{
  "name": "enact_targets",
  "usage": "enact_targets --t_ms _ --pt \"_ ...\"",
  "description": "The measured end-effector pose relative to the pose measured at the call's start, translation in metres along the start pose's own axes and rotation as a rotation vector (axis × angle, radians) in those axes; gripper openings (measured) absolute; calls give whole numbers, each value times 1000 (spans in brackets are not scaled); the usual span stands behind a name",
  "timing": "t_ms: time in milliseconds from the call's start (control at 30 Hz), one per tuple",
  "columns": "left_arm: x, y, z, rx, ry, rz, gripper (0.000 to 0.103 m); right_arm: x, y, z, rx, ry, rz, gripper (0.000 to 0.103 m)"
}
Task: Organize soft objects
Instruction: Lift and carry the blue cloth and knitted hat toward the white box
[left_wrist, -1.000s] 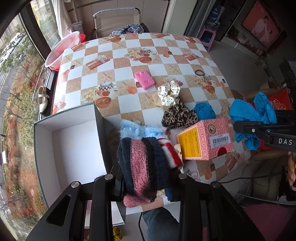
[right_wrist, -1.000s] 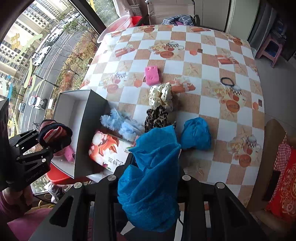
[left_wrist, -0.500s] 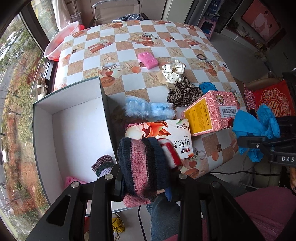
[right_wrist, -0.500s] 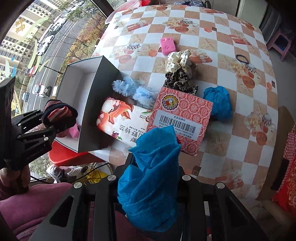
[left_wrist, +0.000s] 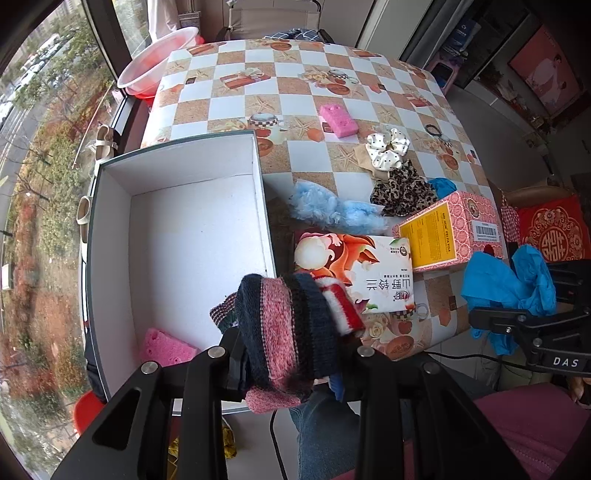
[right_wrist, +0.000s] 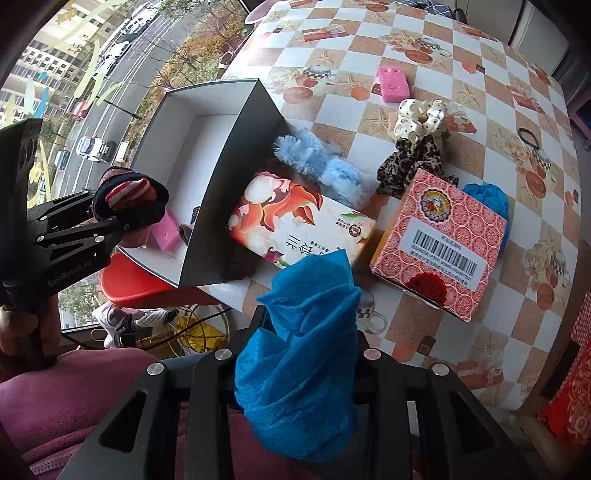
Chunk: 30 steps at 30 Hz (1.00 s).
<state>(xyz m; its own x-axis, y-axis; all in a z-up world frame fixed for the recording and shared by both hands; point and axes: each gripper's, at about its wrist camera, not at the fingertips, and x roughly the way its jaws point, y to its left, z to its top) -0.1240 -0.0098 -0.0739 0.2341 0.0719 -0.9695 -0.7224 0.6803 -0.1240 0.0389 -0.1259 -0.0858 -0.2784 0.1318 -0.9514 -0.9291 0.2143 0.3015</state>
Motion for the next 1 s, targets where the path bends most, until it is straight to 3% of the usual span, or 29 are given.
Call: enact_targets --t_ms 600,1000 --pt "-9 61 -21 -184 -31 18 35 18 60 35 -184 34 -2 33" --pt "-4 100 -28 -339 -58 19 35 32 126 76 -351 23 -2 33"
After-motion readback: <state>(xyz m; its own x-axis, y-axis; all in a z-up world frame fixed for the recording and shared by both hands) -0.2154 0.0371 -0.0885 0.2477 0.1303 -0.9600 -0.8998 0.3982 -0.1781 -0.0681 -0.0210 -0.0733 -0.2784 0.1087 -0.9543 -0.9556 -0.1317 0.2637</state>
